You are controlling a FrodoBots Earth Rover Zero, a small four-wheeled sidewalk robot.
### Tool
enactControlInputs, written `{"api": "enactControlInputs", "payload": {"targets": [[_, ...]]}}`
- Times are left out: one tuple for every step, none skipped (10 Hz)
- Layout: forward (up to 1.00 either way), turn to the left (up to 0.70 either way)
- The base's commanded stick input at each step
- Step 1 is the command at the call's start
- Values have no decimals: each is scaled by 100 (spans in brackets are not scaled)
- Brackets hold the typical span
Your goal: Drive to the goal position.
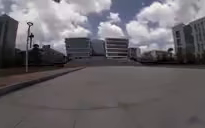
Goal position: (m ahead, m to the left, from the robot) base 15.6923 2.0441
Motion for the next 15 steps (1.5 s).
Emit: {"api": "enactControlInputs", "payload": {"targets": [[70,0],[70,0],[70,0],[70,0],[70,0],[70,0],[70,0],[70,0],[70,0],[70,0],[70,0],[70,0],[70,0],[70,0],[70,0]]}}
